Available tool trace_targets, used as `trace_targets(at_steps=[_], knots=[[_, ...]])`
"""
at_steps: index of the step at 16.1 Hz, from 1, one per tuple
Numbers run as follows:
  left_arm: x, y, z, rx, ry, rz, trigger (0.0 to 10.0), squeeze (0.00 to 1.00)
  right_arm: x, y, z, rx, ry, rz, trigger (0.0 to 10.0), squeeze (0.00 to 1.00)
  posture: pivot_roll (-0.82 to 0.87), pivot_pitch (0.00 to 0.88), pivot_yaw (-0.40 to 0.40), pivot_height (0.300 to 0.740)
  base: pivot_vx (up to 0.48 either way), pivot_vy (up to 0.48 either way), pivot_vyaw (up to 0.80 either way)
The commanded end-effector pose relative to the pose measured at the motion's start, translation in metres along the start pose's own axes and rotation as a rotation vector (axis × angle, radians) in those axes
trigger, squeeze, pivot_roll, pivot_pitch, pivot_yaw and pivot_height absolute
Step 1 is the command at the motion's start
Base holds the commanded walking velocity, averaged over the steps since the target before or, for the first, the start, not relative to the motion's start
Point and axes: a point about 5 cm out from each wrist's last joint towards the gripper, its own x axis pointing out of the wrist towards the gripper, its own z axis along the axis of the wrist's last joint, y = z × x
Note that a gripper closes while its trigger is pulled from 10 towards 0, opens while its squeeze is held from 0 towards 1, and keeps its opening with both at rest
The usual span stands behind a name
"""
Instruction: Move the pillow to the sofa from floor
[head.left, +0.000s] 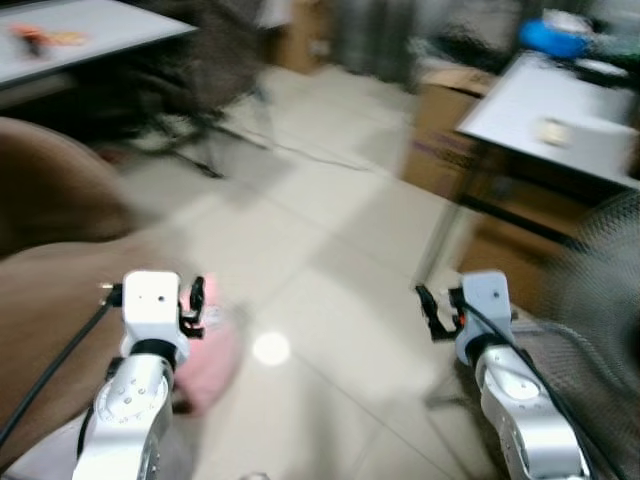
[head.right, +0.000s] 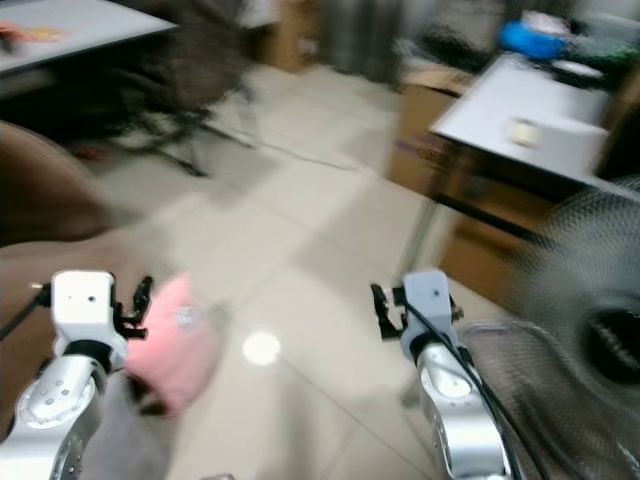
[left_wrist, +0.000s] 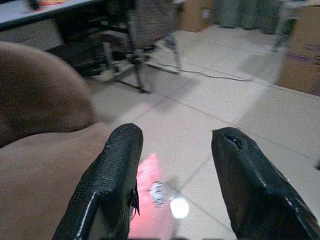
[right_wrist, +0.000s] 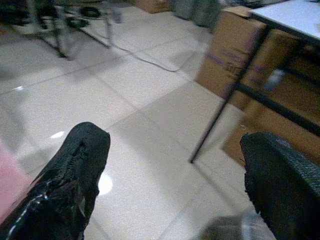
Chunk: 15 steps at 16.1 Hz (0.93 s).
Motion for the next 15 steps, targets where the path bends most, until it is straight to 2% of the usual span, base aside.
trace_targets(at_steps=[1,3,6,7,9,11,15], knots=[[0.001,0.0,-0.002,0.003,0.002,-0.008,10.0,0.0,0.002,0.002,0.006,0.032,-0.016,0.008,10.0,1.0,-0.07,0.0,-0.048,0.74,0.0,0.0,0.8],[0.001,0.0,0.001,-0.009,-0.001,-0.005,10.0,0.0,0.006,0.004,0.009,0.085,-0.006,0.021,10.0,1.0,-0.06,0.0,-0.058,0.74,0.0,0.0,0.8],[-0.001,0.0,-0.002,-0.004,0.0,-0.001,10.0,0.0,0.006,0.009,0.011,0.08,0.001,0.044,10.0,1.0,-0.06,0.0,-0.066,0.74,0.0,0.0,0.8],[-0.002,0.0,-0.002,-0.005,0.002,0.0,10.0,0.0,0.005,0.011,0.013,0.123,-0.012,0.079,10.0,1.0,-0.06,0.0,-0.064,0.74,0.0,0.0,0.8],[-0.001,0.0,-0.003,-0.003,0.001,-0.002,10.0,0.0,0.007,0.011,0.017,0.009,-0.044,0.095,10.0,1.0,-0.06,0.0,-0.065,0.74,0.0,0.0,0.8],[-0.002,0.001,-0.002,0.012,0.001,-0.001,10.0,0.0,0.011,0.008,0.016,0.018,-0.045,0.032,10.0,1.0,-0.05,0.0,-0.061,0.74,0.0,0.0,0.53],[-0.002,0.005,0.0,0.041,-0.015,0.013,10.0,0.0,0.014,0.018,0.021,0.005,-0.056,0.054,10.0,1.0,-0.05,0.0,-0.06,0.74,0.0,-0.065,0.12]])
